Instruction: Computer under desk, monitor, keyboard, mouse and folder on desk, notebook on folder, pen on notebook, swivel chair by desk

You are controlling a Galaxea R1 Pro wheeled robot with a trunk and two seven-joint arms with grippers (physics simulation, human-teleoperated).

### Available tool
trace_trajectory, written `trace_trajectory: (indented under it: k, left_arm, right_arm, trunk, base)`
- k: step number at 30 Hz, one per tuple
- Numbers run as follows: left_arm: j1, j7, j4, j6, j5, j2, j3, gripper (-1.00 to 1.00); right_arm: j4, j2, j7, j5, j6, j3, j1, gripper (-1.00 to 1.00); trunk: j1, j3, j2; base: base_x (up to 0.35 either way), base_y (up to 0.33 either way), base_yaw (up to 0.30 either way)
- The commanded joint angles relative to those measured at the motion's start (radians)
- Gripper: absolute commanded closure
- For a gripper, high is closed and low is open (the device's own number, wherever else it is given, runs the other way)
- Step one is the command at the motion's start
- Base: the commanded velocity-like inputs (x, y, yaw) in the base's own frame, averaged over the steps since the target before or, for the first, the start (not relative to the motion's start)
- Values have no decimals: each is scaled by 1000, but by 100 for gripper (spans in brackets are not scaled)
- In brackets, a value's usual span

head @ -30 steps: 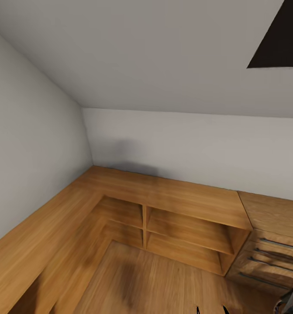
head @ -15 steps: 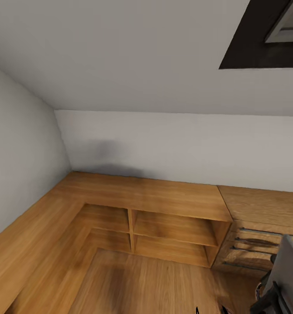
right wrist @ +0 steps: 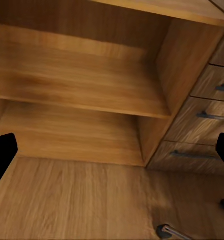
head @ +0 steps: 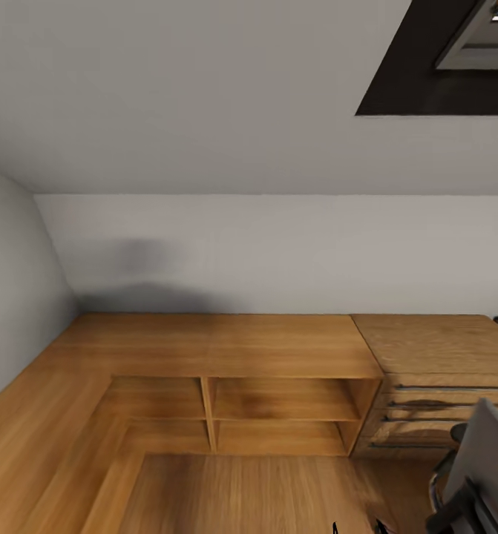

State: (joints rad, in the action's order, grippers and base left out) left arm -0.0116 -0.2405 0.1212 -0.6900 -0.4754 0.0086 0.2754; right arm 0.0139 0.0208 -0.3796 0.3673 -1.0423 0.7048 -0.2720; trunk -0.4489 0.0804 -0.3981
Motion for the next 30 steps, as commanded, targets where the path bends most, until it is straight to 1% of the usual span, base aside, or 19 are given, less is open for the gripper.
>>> trace_trajectory:
  k: [1,5,11,30]
  left_arm:
    - [-1,-6,3,0,-5,1,9,-100]
    - [-1,-6,3,0,-5,1,8,-100]
    - [-1,-6,3,1,-5,1,8,-100]
    - [-1,-6,3,1,-5,1,8,-100]
  right_arm:
    - [1,1,-5,4,-2,9,-1,-100]
    - [1,1,-5,4,-2,9,-1,-100]
    - [1,1,-5,4,-2,9,-1,-100]
    - [1,1,-5,4,-2,9,-1,-100]
  trunk:
    - [-1,2,-2]
    - [-1,2,-2]
    - [-1,2,-2]
    - [-1,2,-2]
  base:
    - [259,231,-299]
    - [258,180,-300]
    - [153,54,-300]
    - [12,4,-300]
